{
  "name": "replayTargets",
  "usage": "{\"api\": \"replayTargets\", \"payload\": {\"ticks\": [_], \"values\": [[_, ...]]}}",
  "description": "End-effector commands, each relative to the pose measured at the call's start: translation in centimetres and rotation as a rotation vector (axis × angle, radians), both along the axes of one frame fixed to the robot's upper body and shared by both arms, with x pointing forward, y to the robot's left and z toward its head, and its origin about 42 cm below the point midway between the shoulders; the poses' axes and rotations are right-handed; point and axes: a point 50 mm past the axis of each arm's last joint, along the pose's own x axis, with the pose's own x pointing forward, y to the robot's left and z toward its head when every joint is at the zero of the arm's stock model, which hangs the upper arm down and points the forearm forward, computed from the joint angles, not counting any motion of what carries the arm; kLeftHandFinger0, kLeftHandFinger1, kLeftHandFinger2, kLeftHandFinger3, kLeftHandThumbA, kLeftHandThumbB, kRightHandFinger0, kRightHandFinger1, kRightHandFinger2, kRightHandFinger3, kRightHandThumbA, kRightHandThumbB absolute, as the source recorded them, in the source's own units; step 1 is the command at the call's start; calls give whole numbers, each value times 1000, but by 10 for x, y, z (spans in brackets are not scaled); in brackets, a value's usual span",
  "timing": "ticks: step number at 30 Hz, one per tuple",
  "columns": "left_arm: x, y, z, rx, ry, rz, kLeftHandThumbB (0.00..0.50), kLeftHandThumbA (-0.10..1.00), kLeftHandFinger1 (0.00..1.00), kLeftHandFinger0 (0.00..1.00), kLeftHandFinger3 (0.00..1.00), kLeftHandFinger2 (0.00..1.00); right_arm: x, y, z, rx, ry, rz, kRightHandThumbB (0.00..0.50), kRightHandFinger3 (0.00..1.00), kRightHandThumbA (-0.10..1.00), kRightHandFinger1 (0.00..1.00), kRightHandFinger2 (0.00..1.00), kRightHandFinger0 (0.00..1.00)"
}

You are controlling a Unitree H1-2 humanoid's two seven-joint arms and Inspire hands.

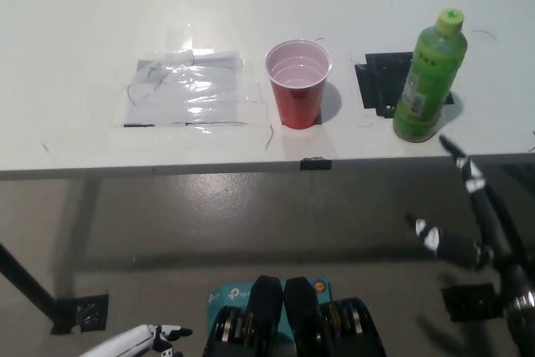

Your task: The robot uses its right hand to pick up a bottle kept in the middle of the desk and tilt it into a cup kept next to it to pour water out

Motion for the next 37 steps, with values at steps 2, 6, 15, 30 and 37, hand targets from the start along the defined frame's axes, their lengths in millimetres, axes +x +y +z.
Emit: {"api": "replayTargets", "payload": {"ticks": [2, 6, 15, 30, 37], "values": [[5, 2, 9, 5, -12, -7, 296, 989, 1000, 1000, 1000, 1000, -41, 25, 12, 107, 97, 210, 378, 1000, 647, 1000, 1000, 1000], [8, -2, 9, -21, -5, -13, 295, 955, 1000, 1000, 1000, 1000, -45, 28, -2, 113, 151, 244, 383, 1000, 569, 1000, 1000, 1000], [5, 0, 3, -31, 15, 7, 306, 960, 1000, 1000, 1000, 1000, -29, 21, -27, 99, 212, 249, 292, 923, 421, 783, 989, 652], [13, 1, 13, 5, -27, -9, 334, 996, 1000, 1000, 1000, 1000, -19, 22, -15, -144, 211, 282, 182, 863, 242, 491, 680, 425], [16, 1, 15, 13, -31, -15, 335, 1000, 1000, 1000, 1000, 1000, -15, 21, -13, -222, 221, 286, 185, 831, 203, 427, 609, 391]]}}
